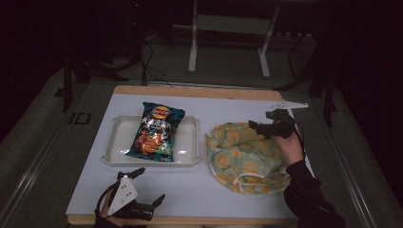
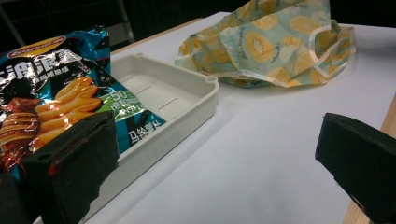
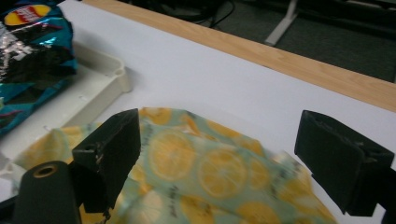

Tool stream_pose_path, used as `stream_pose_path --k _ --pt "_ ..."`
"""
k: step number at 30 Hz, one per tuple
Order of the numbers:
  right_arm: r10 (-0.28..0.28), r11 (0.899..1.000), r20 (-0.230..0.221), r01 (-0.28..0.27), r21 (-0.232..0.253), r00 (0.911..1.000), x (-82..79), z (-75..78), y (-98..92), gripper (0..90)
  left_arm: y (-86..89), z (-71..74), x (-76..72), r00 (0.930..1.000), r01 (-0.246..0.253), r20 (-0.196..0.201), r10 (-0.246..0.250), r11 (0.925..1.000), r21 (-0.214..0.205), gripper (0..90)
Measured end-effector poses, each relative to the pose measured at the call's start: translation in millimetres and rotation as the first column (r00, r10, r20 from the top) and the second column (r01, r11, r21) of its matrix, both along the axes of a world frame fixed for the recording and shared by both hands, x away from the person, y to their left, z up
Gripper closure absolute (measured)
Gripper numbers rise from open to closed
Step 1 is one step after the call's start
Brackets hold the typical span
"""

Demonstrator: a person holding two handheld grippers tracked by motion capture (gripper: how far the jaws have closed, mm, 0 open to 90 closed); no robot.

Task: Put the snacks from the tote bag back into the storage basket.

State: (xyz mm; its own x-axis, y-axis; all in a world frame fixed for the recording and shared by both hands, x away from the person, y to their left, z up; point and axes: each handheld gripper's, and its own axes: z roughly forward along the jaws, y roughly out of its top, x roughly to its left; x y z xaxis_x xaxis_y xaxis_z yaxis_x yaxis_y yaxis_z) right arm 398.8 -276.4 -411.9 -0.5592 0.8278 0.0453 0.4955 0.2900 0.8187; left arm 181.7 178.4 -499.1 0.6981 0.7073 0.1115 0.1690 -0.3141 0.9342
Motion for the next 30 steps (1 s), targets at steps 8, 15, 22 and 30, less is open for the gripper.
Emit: stream_pose_path --k 8,15,22,30 --pt "-0.058 0.998 0.03 0.058 0.005 0.9978 -16.3 -6.9 -29.8 14.2 -0.5 -0.5 0.0 1.0 0.002 -0.001 -0.002 1.0 0.004 0.1" --pt "-0.129 0.992 0.056 0.127 0.026 0.9901 -38.1 -17.6 -57.4 14.2 -1.2 -0.7 0.0 1.0 0.007 -0.002 -0.007 0.9999 0.009 0.1" --pt "-0.181 0.982 0.087 0.176 0.062 0.9795 -54.1 -26.3 -79.2 14.2 -2.0 -0.8 0.5 1.0 0.008 -0.004 -0.008 0.9999 0.011 0.1" --pt "-0.195 0.98 0.137 0.187 0.072 0.9711 -73.5 -40.8 -91.7 14.2 -2.8 -1.1 1.3 0.9999 0.015 -0.006 -0.015 0.9998 0.014 0.1"
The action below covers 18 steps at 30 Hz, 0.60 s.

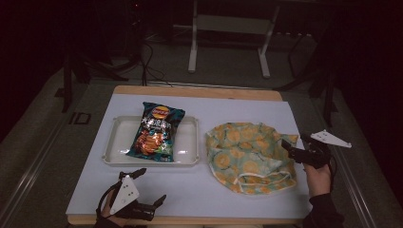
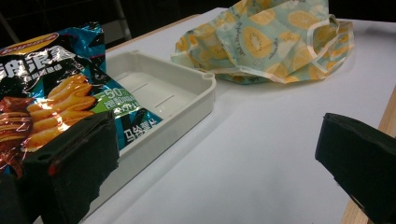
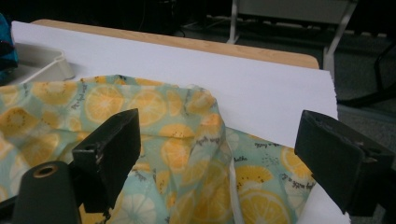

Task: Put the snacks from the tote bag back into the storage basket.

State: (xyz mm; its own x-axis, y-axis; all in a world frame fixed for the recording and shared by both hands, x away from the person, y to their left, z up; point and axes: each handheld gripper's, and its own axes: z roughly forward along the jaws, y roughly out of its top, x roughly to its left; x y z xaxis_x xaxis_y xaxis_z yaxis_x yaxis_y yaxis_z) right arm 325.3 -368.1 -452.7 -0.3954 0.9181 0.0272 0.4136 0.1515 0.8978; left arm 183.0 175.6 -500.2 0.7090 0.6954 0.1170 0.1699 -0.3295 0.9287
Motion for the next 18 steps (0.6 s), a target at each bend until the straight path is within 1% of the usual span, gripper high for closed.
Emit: stream_pose_path --k 2,3,5,8,9,11,18 --pt "0.0 1.0 0.017 0.0 0.001 0.9999 -4.5 -3.1 -0.3 14.2 -0.1 0.0 0.0 1.0 0.001 0.0 -0.001 1.0 0.004 0.1" --pt "0.0 1.0 0.017 0.0 0.001 0.9999 -4.5 -3.1 -0.3 14.2 -0.1 0.0 0.0 1.0 0.001 0.0 -0.001 1.0 0.004 0.0" --pt "-0.013 1.0 0.043 0.013 -0.009 0.999 -11.4 -8.8 0.5 14.2 -0.2 0.0 0.2 1.0 0.002 0.0 -0.002 1.0 0.003 0.1" --pt "-0.024 1.0 0.062 0.025 -0.009 0.9978 -17.1 -13.9 0.3 14.2 -0.2 0.0 0.3 1.0 0.003 0.0 -0.003 1.0 0.003 0.0" --pt "-0.028 1.0 0.063 0.028 -0.001 0.9977 -19.0 -15.0 0.3 14.2 -0.2 0.0 0.4 1.0 0.004 0.0 -0.004 1.0 0.003 0.1" --pt "-0.028 1.0 0.069 0.028 -0.005 0.9972 -22.5 -16.6 0.8 14.2 -0.3 -0.1 0.6 1.0 0.003 0.0 -0.003 1.0 0.003 0.0" --pt "-0.019 0.999 0.069 0.022 -0.05 0.9974 -30.1 -22.8 3.8 14.2 -0.4 0.3 0.5 1.0 0.004 0.001 -0.004 1.0 0.001 0.0"
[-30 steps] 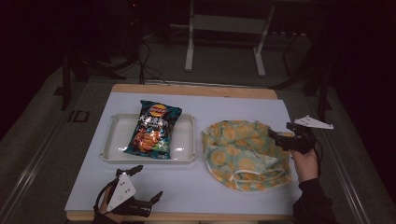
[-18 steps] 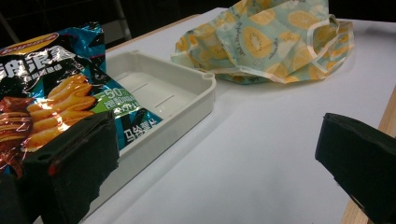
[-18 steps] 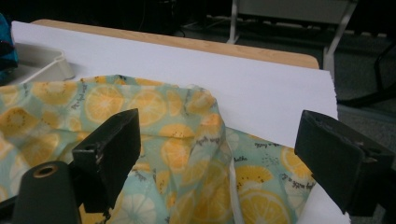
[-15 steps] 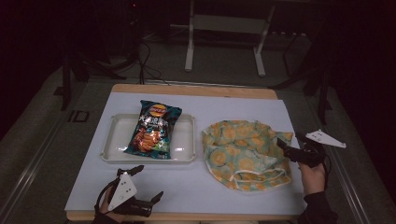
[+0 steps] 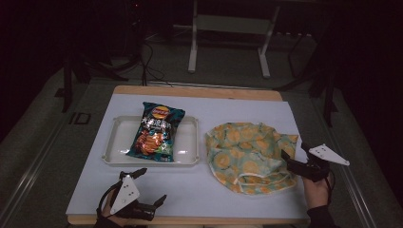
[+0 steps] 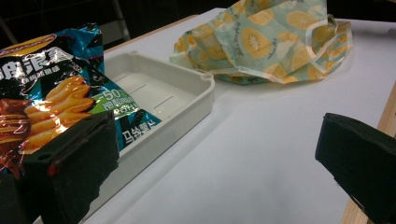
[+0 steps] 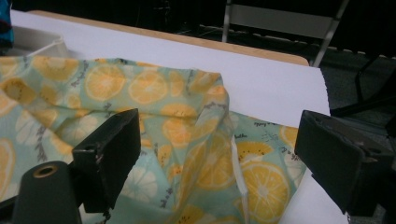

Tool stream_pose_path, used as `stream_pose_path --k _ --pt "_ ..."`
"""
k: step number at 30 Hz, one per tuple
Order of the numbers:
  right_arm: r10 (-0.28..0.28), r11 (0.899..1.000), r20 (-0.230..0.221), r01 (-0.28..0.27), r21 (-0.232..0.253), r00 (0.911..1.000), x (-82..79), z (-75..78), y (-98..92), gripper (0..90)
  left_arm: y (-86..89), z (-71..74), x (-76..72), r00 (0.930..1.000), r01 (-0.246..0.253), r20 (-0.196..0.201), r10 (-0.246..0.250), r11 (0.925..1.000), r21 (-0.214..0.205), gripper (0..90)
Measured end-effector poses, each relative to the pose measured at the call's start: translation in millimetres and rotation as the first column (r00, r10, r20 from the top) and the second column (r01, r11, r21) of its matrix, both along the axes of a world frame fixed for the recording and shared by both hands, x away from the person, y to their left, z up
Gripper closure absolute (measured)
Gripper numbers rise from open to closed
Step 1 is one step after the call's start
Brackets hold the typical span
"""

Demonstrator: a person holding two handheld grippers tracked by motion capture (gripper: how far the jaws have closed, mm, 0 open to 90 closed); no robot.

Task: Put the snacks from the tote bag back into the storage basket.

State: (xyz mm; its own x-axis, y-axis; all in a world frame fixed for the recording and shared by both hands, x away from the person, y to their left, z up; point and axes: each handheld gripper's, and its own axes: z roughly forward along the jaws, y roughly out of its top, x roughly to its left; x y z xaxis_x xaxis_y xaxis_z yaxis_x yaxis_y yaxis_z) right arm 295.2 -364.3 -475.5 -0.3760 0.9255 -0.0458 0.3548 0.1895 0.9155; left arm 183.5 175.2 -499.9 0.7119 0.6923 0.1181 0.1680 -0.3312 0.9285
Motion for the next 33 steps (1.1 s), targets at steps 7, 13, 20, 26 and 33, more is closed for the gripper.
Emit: stream_pose_path --k 7,13,20,26,33 --pt "-0.012 1.0 0.012 0.012 0.016 0.9999 -8.2 -2.3 -2.2 14.2 0.0 0.1 0.4 1.0 0.002 0.0 -0.002 1.0 -0.001 0.1" --pt "-0.013 1.0 0.022 0.012 0.013 0.9997 -7.6 -9.5 -0.4 14.3 0.2 0.4 -0.4 1.0 0.004 0.003 -0.004 1.0 0.0 0.1" --pt "0.006 1.0 0.031 -0.007 0.002 0.9995 -5.3 -13.7 7.1 14.3 0.3 0.3 0.0 1.0 0.005 0.001 -0.005 1.0 -0.003 0.0" --pt "0.017 1.0 0.038 -0.017 -0.007 0.9991 -5.2 -14.9 8.1 14.3 0.2 0.3 0.1 1.0 0.003 0.0 -0.003 1.0 -0.003 0.1" --pt "0.016 1.0 0.044 -0.016 -0.004 0.9989 -5.4 -15.1 6.7 14.3 0.2 0.3 -0.2 1.0 0.004 0.002 -0.004 1.0 0.0 0.0"
